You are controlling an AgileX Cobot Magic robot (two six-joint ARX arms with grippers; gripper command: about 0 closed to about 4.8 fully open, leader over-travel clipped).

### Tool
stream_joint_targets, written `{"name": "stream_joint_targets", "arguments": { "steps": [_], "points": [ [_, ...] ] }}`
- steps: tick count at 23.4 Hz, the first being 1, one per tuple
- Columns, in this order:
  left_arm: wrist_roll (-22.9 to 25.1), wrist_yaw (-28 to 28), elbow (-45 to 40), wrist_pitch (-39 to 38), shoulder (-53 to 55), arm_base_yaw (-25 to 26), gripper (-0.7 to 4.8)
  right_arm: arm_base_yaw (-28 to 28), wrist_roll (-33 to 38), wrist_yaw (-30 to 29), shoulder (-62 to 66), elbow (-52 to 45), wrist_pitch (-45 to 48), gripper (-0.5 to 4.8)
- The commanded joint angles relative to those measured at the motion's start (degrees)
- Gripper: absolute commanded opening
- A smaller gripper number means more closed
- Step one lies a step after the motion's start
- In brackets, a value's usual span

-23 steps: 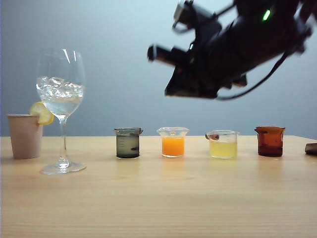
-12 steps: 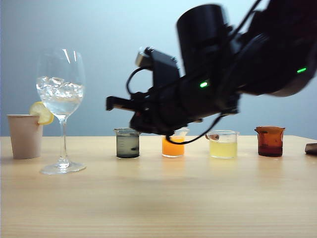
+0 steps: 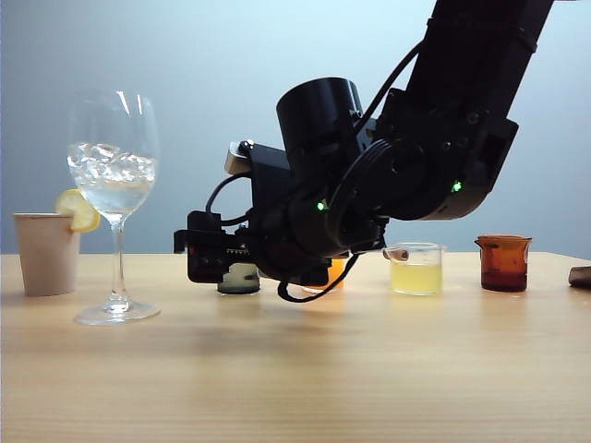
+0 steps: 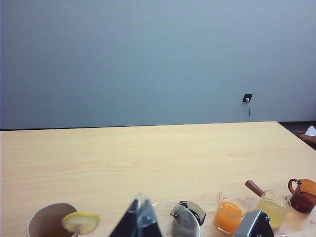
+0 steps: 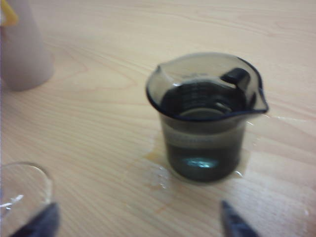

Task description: Pick up the first measuring cup from the left, pour the coconut rum inside into the goblet, and finally put the measuring cup back in its original place.

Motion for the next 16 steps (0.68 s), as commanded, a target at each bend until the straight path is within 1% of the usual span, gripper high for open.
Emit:
{"name": "stream_joint_targets", "arguments": {
  "steps": [1, 5, 9, 12, 15, 16],
  "points": [
    [0.0, 0.1, 0.2, 0.3, 0.0, 0.0, -0.04, 0.0, 0.2, 2.9, -0.3, 0.2, 0.6, 4.79],
    [0.0, 0.1, 0.2, 0.3, 0.0, 0.0, -0.04, -0.5, 0.2, 3.6, 0.1, 0.3, 2.3, 4.79],
    [0.0, 0.1, 0.2, 0.3, 0.0, 0.0, -0.04, 0.0, 0.3, 9.9, 2.5, 2.3, 2.9, 4.79],
    [0.0, 0.1, 0.2, 0.3, 0.0, 0.0, -0.04, 1.7, 0.0, 11.7, 5.4, 6.4, 2.9, 4.79],
    [0.0, 0.1, 0.2, 0.3, 0.0, 0.0, -0.04, 2.7, -1.1, 17.8, 7.4, 9.0, 2.9, 4.79],
    [0.0, 0.1, 0.2, 0.3, 0.0, 0.0, -0.04, 2.7, -1.0, 18.2, 7.7, 9.3, 3.0, 4.79]
  ]
}}
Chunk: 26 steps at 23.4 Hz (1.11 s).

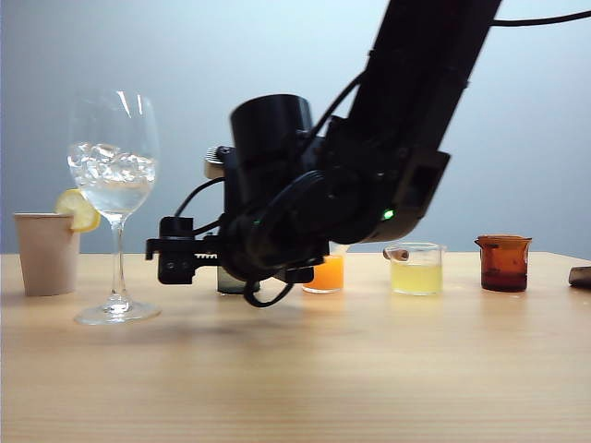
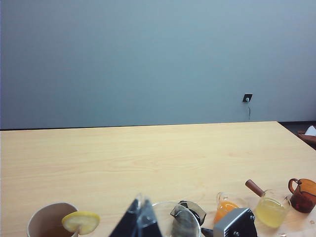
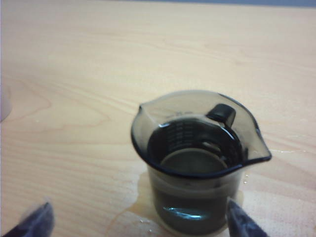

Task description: Pick up the first measuring cup from the left, pour the coconut rum inside into the goblet, and finally put the measuring cup back in its original place.

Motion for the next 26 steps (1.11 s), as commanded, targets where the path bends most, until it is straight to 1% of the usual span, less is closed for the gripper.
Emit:
{"name": "stream_joint_targets", "arguments": {
  "steps": [1, 5, 11, 17, 26],
  "points": [
    [0.0, 0.1, 0.2, 0.3, -0.1, 0.0, -0.04, -0.3, 0.0, 3.7, 0.9, 0.9, 0.9, 4.79],
    [0.0, 0.1, 0.2, 0.3, -0.1, 0.0, -0.04, -0.4, 1.4, 5.1, 2.6, 1.0, 4.5, 4.79],
    [0.1, 0.1, 0.2, 0.3, -0.1, 0.0, -0.04, -0.3, 1.4, 4.9, 4.0, 2.7, 4.3, 4.79],
    [0.0, 0.1, 0.2, 0.3, -0.1, 0.0, -0.04, -0.6, 1.4, 4.9, 6.8, 7.3, 2.4, 4.79],
    [0.0, 0.1, 0.2, 0.3, -0.1, 0.0, -0.04, -1.0, 1.8, 5.1, 8.4, 8.0, 2.6, 4.79]
  ]
}}
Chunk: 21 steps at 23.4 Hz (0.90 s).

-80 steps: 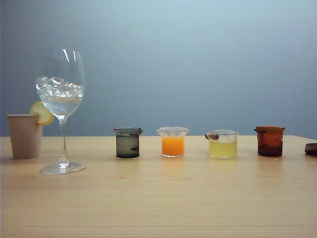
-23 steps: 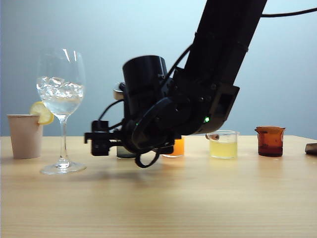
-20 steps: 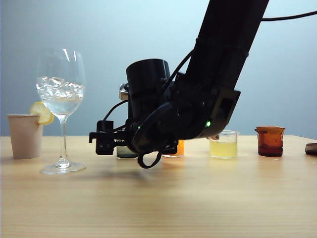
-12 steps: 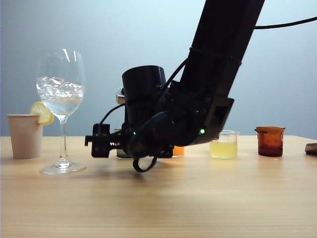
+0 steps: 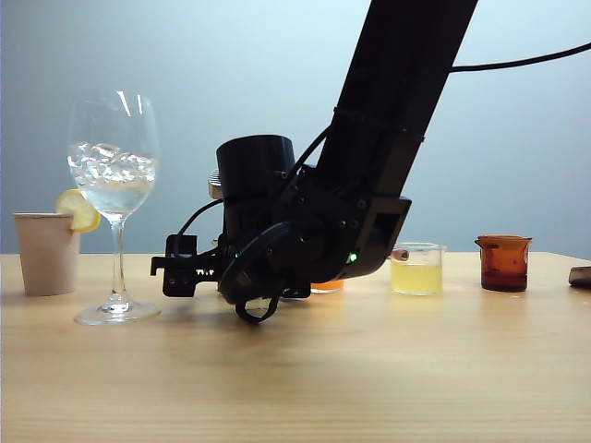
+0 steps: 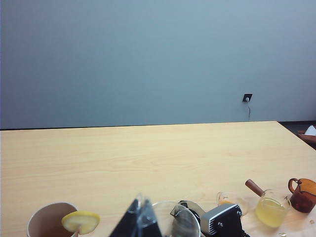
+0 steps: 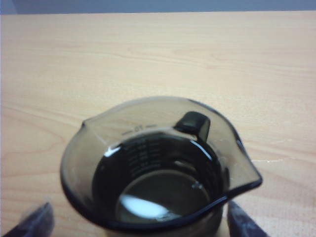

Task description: Pick up the first measuring cup from the left, pour the coconut rum inside into the goblet, and finally put the measuring cup back in its original place.

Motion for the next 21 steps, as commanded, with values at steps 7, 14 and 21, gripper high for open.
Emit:
{"name": "stream_joint_targets", "arguments": {
  "steps": [7, 14, 21],
  "points": [
    [0.0, 0.1, 0.2, 0.3, -0.1, 0.1, -0.04, -1.7, 1.7, -0.4, 0.8, 0.1, 1.4, 4.79],
    [0.0, 0.1, 0.2, 0.3, -0.1, 0.1, -0.04, -1.7, 1.6, -1.3, 1.4, 2.0, 0.2, 4.79],
    [0.0, 0.1, 0.2, 0.3, -0.1, 0.1, -0.04, -1.8, 1.4, -1.9, 2.2, 5.0, -3.4, 4.79]
  ]
}}
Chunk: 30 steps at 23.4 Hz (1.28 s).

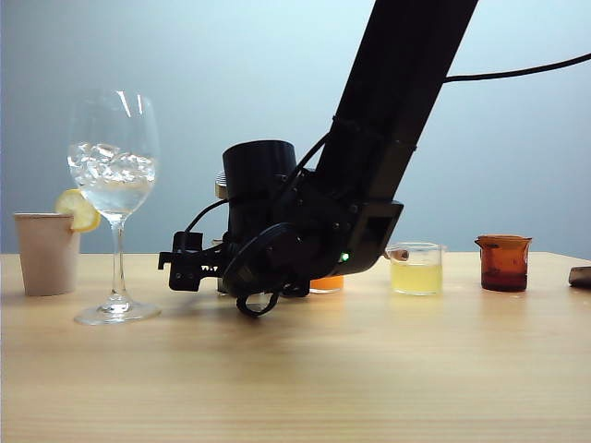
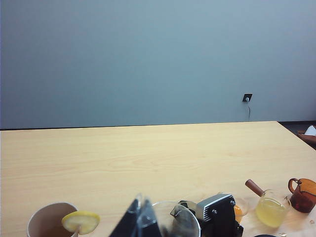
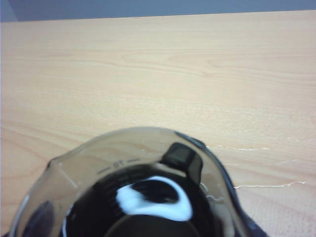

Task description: Pick up the first measuring cup from the left, pour the coconut rum inside into the goblet, and finally put the measuring cup back in its original place.

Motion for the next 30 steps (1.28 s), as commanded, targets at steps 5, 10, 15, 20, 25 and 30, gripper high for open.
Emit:
{"name": "stream_joint_targets", "arguments": {
  "steps": [5, 10, 15, 20, 25, 30],
  "points": [
    [0.0, 0.1, 0.2, 0.3, -0.1, 0.1, -0.04, 0.0, 0.2, -0.1, 0.3, 0.6, -1.0, 3.96],
    [0.0, 0.1, 0.2, 0.3, -0.1, 0.1, -0.04, 0.0, 0.2, -0.2, 0.3, 0.6, -1.5, 2.27],
    [0.0, 0.1, 0.2, 0.3, -0.1, 0.1, -0.04, 0.0, 0.2, -1.4, 0.3, 0.6, -1.4, 1.45],
    [0.0, 0.1, 0.2, 0.3, -0.1, 0.1, -0.04, 0.0, -2.6, -2.5, 0.2, 0.7, -1.4, 1.42],
    [0.0, 0.1, 0.2, 0.3, -0.1, 0.1, -0.04, 0.3, -3.6, -3.6, 0.1, 1.1, -1.0, 1.43],
    [0.0, 0.1, 0.2, 0.3, -0.1, 0.1, -0.04, 0.7, -2.7, -4.6, -1.0, 1.1, -1.2, 1.43]
  ]
}}
